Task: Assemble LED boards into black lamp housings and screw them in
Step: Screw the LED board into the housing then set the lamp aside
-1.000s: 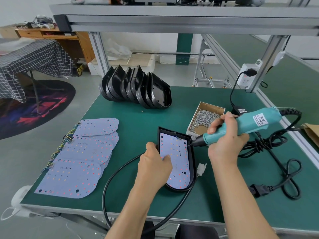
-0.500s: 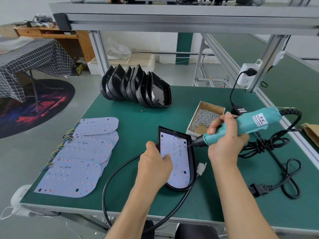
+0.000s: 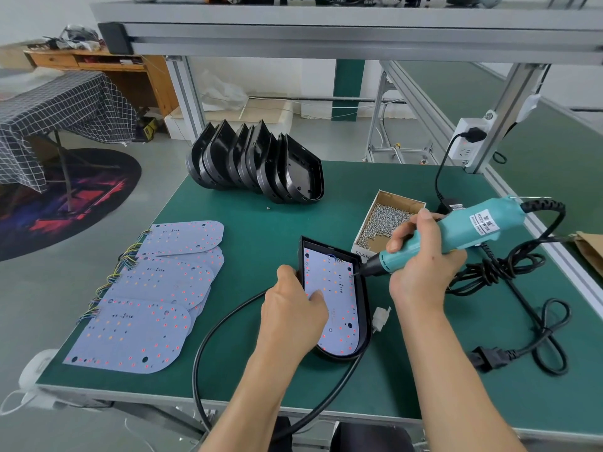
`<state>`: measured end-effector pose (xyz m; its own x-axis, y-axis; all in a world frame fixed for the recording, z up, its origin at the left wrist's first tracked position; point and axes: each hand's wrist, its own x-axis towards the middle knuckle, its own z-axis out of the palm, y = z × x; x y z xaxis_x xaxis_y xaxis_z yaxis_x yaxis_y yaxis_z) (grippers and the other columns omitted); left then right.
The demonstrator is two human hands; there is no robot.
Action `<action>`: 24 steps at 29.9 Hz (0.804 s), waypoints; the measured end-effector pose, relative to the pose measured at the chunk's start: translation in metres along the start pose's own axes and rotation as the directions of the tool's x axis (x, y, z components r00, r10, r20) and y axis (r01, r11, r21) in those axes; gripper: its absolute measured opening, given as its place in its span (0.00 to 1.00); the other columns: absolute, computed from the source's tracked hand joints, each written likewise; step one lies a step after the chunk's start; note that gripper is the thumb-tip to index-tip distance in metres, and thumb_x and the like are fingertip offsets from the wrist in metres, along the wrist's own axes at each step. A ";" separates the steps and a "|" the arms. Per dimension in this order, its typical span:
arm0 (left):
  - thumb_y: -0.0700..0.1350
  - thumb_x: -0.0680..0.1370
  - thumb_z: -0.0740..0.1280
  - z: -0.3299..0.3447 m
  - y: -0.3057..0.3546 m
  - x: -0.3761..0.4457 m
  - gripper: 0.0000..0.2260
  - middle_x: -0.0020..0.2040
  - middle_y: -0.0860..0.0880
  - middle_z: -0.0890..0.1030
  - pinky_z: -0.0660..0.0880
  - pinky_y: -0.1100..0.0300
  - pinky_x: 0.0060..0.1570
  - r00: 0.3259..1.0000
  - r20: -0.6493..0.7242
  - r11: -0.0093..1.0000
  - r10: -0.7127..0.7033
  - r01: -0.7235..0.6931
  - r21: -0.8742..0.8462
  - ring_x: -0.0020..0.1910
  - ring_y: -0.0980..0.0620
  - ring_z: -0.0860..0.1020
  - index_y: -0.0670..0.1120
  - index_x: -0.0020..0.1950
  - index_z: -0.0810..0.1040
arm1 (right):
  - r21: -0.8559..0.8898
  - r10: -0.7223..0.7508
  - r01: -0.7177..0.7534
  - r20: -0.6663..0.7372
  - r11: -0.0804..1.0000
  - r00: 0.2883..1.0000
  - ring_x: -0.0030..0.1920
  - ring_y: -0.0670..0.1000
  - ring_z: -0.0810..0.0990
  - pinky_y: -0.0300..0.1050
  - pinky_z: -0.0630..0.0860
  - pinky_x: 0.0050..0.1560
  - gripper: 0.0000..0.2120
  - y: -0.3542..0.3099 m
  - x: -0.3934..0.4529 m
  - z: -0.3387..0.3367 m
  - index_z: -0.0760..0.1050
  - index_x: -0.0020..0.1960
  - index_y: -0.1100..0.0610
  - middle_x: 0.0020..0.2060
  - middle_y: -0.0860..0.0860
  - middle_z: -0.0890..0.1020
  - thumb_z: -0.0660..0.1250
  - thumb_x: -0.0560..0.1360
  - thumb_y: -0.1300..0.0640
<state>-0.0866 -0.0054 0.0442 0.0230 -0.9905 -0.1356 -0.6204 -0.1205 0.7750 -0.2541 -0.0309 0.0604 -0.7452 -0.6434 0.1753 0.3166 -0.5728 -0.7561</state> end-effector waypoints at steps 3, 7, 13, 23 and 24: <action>0.47 0.80 0.67 0.000 0.000 0.000 0.11 0.45 0.47 0.76 0.73 0.52 0.43 1.000 0.001 1.000 -0.003 0.003 0.002 0.46 0.43 0.76 0.45 0.53 0.66 | -0.020 -0.025 0.025 0.021 0.999 0.999 0.24 0.54 0.71 0.43 0.70 0.31 0.07 -0.001 -0.001 0.003 0.76 0.39 0.50 0.29 0.55 0.76 0.71 0.73 0.56; 0.47 0.80 0.66 0.001 0.000 0.000 0.11 0.45 0.46 0.77 0.72 0.52 0.42 1.000 -0.001 1.000 -0.005 0.005 0.006 0.45 0.44 0.76 0.45 0.53 0.66 | -0.056 -0.042 0.044 0.038 0.997 0.998 0.24 0.53 0.71 0.42 0.69 0.31 0.09 -0.002 -0.002 0.006 0.77 0.36 0.46 0.28 0.53 0.77 0.71 0.73 0.55; 0.46 0.80 0.67 0.001 0.000 0.000 0.11 0.45 0.46 0.77 0.75 0.51 0.43 1.000 -0.009 1.000 0.003 -0.003 0.004 0.45 0.44 0.77 0.44 0.53 0.66 | -0.073 -0.038 0.041 0.040 0.996 0.998 0.24 0.53 0.71 0.42 0.70 0.32 0.10 -0.002 -0.002 0.005 0.77 0.35 0.45 0.28 0.53 0.77 0.71 0.73 0.55; 0.46 0.80 0.67 0.002 -0.002 0.000 0.10 0.43 0.47 0.77 0.74 0.52 0.41 1.000 -0.016 1.000 0.007 -0.007 -0.006 0.43 0.45 0.77 0.45 0.53 0.66 | -0.089 -0.042 0.046 0.050 0.995 0.998 0.24 0.53 0.70 0.43 0.70 0.32 0.10 -0.001 -0.002 0.004 0.76 0.36 0.45 0.27 0.52 0.76 0.70 0.73 0.56; 0.46 0.80 0.67 0.002 -0.002 0.000 0.10 0.43 0.47 0.76 0.73 0.52 0.41 1.000 -0.017 1.000 0.007 -0.008 -0.006 0.43 0.46 0.77 0.45 0.53 0.66 | -0.094 -0.044 0.049 0.054 0.994 0.998 0.24 0.53 0.70 0.43 0.70 0.32 0.10 -0.001 -0.002 0.004 0.76 0.36 0.44 0.27 0.52 0.76 0.70 0.73 0.56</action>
<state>-0.0873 -0.0054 0.0413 0.0316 -0.9923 -0.1194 -0.6157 -0.1134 0.7798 -0.2503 -0.0313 0.0637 -0.7255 -0.6441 0.2425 0.2230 -0.5534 -0.8025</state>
